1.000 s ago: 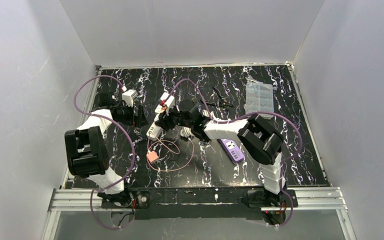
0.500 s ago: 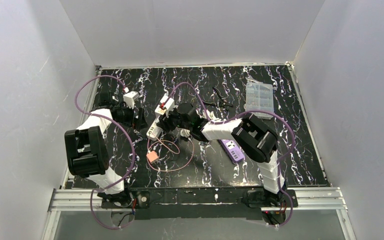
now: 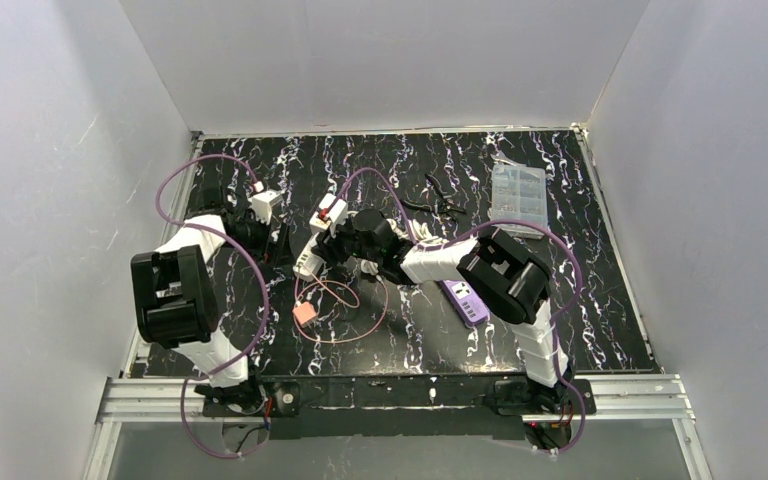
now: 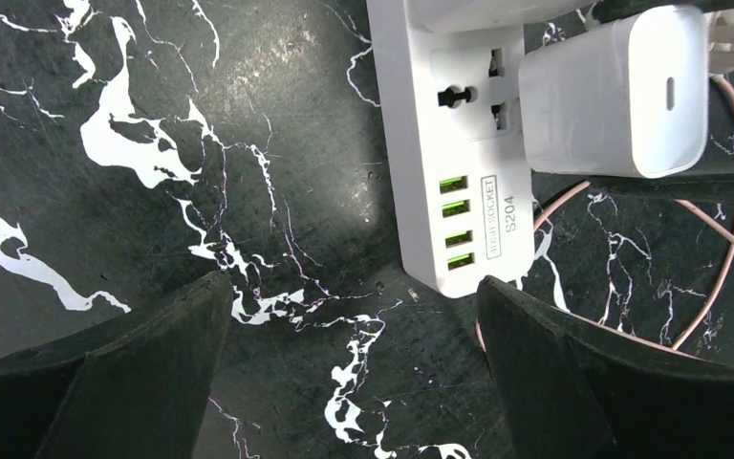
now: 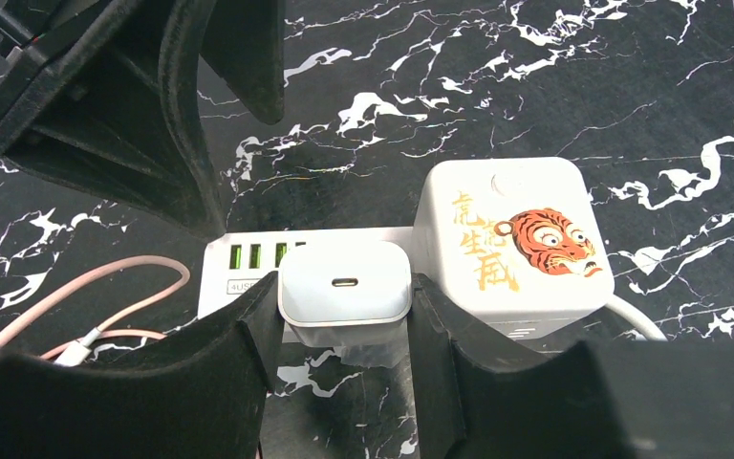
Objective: Insert the plug
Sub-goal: Insert the plug into the socket.
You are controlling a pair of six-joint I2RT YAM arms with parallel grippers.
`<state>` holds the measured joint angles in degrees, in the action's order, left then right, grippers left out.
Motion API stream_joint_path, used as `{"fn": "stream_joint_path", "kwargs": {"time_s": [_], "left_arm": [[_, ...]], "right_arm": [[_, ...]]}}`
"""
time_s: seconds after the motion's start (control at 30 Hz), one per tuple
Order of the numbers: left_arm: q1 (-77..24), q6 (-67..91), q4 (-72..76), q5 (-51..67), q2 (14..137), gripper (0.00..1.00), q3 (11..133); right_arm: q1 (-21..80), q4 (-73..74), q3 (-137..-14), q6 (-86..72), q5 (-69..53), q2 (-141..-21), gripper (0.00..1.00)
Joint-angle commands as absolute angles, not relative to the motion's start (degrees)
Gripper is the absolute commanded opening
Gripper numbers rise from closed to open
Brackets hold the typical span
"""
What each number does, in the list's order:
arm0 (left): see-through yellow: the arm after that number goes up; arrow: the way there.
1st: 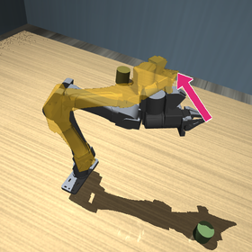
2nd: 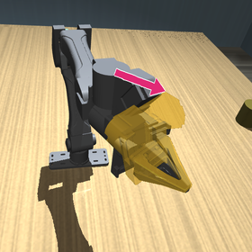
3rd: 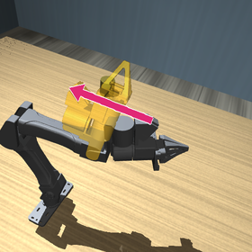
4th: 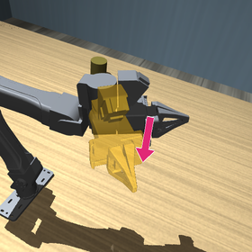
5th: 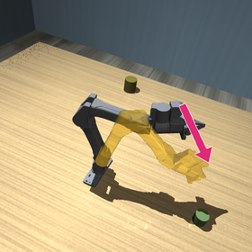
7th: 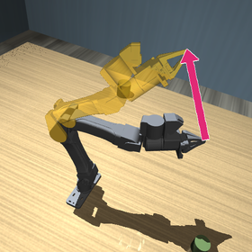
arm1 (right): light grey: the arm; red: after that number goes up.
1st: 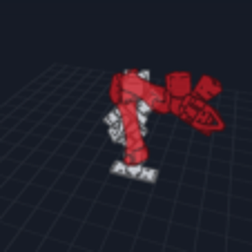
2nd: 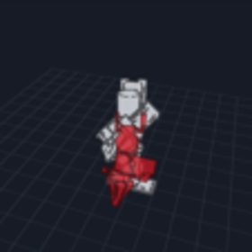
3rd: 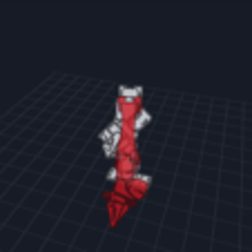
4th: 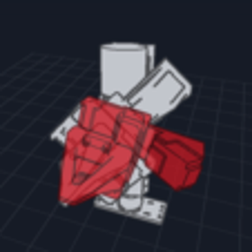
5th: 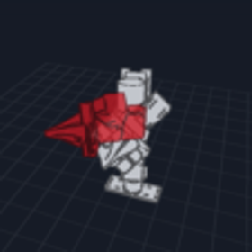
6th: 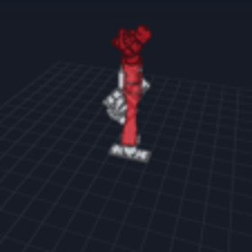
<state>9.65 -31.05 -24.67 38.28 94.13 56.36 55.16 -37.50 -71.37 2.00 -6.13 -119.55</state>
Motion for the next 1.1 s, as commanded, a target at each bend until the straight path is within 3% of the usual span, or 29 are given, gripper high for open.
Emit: {"fn": "stream_joint_path", "kwargs": {"time_s": [0.0, 1.07], "left_arm": [[9.8, -33.0, -27.4, 37.1, 94.6, 0.98, 58.4], [5.7, -36.3, -27.2, 29.4, 95.8, 0.98, 58.1]], "right_arm": [[55.5, -41.0, -73.5, 3.7, -5.1, -120.3, 0.01], [55.0, -41.8, -75.3, 6.1, -3.4, -121.9, 0.01]]}}
